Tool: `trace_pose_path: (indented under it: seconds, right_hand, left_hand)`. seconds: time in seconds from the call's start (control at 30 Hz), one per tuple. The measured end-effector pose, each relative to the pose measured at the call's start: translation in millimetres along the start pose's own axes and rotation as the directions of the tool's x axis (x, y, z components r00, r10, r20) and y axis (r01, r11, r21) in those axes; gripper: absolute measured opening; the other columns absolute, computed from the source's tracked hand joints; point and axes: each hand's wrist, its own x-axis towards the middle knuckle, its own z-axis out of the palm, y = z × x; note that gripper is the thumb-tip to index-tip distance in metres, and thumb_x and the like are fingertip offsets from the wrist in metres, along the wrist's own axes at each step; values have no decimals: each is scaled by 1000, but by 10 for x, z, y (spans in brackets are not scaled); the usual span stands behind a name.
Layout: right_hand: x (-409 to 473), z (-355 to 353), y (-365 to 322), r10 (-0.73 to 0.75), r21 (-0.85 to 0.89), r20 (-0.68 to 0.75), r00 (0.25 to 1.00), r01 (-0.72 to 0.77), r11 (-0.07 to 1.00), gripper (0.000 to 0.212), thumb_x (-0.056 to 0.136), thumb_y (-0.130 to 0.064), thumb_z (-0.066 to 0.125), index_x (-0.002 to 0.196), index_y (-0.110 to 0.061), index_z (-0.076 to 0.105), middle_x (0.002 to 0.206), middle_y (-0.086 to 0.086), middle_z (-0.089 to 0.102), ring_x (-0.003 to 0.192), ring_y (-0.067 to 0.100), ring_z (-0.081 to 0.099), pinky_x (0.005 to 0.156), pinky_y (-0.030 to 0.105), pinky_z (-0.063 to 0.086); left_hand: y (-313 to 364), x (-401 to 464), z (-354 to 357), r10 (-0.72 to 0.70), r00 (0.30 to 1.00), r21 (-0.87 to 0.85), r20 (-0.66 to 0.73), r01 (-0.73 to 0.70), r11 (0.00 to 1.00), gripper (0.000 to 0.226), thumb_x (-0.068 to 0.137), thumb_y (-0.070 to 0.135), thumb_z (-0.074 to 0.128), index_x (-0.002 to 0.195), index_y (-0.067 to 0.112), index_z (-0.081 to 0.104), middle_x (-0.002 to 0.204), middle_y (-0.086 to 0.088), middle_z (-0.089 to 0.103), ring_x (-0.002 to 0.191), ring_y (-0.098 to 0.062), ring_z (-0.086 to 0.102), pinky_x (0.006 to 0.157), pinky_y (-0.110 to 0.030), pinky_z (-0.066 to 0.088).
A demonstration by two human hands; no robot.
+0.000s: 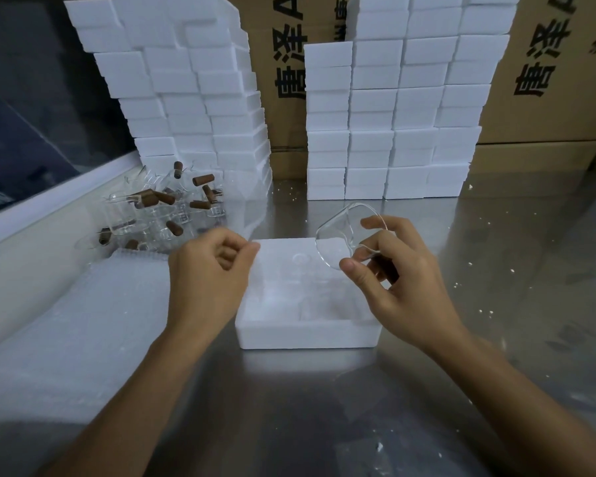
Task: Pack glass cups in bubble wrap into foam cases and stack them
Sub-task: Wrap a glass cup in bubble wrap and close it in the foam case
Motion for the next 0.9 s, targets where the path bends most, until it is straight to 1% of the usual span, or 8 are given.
trace_pose_path:
  seconds: [0.1,0.2,0.37,0.47,0.6,0.73,0.83,0.9]
  right_hand:
    - [-1,-5,-10,-1,-3,-5,1000,1,1000,15,86,-38,66,86,-26,57,128,2,52,72,8,61,66,7,43]
    - [-1,-11,-19,4,-3,-8,1000,-4,1000,15,86,-38,66,86,-26,57,128,2,52,70,8,60,65,7,42]
    - [-3,-9,-38,10,4,-3,1000,-10,1000,15,86,-37,67,85,-26,57,128,2,52,73,8,60,66,7,43]
    - [-5,-7,-52,14,12,0,1000,-14,1000,14,86,-36,67,84,-26,57,128,3,53,79,7,61,66,7,43]
    - [-4,-8,-73,36,30,-4,999,-36,999,14,86,-38,65,82,-28,56,127,3,54,92,1,59,68,8,44]
    - [-1,-13,-60,65,35,-4,998,-65,997,14,87,-32,69,81,-27,57,126,2,54,94,-6,58,68,7,43]
    - [-1,-19,-62,68,34,-6,998,-67,997,14,87,-30,70,81,-28,57,125,3,54,91,-6,58,67,6,41]
    - [3,-21,-87,70,35,-4,998,-70,997,14,87,-33,68,81,-28,57,125,3,54,95,-5,58,67,7,42]
  left_hand:
    - [-32,31,1,-202,978,-73,45,205,976,26,76,19,83,84,24,58,61,7,66,60,-9,65,67,-37,60]
    - [-45,48,-13,-278,957,-116,88,287,951,35,67,19,89,85,23,59,54,6,57,55,-13,58,67,-32,56]
    - [-59,25,-1,-363,912,-264,192,404,876,12,78,25,81,75,17,72,60,2,68,51,-7,61,57,-28,53]
    - [-83,22,17,-356,912,-265,202,401,877,16,92,23,66,78,20,73,57,4,66,51,-5,58,58,-26,53]
    - [-111,26,9,-335,920,-220,203,376,900,25,98,12,56,84,27,71,68,6,73,57,-10,66,64,-29,56]
    - [-114,47,25,-378,901,-169,215,415,894,23,88,4,68,82,26,70,75,1,75,60,-14,70,66,-33,58]
    - [-114,39,29,-416,894,-136,166,439,888,18,78,7,77,79,20,64,71,-4,71,66,-24,71,74,-46,61]
    - [-100,27,13,-405,904,-120,134,421,899,21,76,13,81,68,18,62,63,-6,67,66,-29,69,73,-48,61]
